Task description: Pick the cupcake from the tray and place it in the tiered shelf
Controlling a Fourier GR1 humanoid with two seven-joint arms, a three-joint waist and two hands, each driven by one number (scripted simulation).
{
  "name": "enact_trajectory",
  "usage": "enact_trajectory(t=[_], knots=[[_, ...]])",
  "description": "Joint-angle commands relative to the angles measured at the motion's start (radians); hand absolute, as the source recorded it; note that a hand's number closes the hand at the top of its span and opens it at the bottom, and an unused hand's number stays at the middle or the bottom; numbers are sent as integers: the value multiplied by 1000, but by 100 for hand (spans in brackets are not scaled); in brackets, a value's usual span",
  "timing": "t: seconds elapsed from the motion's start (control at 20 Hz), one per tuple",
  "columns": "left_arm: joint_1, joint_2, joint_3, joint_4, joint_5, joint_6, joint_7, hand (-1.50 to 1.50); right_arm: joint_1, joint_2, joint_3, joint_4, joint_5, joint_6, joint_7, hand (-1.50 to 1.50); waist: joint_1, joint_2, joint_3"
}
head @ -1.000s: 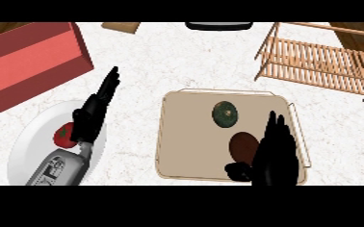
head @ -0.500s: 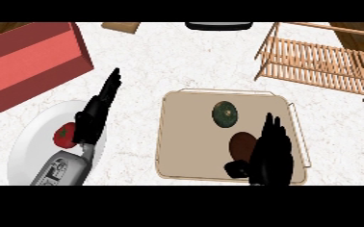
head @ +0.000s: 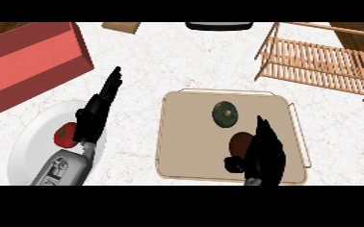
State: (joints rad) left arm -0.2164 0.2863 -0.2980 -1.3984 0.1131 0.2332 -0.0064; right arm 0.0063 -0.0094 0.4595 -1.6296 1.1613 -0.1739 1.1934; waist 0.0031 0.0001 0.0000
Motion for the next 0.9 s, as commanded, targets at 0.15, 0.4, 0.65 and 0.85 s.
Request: enact_trajectory(t=[0.15, 0.4, 0.65, 0.85], knots=[[61, 1, 11, -60, -16, -23, -2, 0, 13, 9, 33, 6, 19, 46, 161, 150, 0, -2, 0], [30, -11, 29, -46, -33, -32, 27, 0, -19, 9, 49, 25, 57, 42, 165, 150, -3, -2, 0], [2, -35, 65, 7, -55, -57, 3, 0, -15, 9, 102, -8, 67, 30, 125, 150, -4, -1, 0], [17, -38, 65, 11, -58, -57, -29, 0, -129, 2, 68, 81, -100, 101, -206, 150, 4, 2, 0]])
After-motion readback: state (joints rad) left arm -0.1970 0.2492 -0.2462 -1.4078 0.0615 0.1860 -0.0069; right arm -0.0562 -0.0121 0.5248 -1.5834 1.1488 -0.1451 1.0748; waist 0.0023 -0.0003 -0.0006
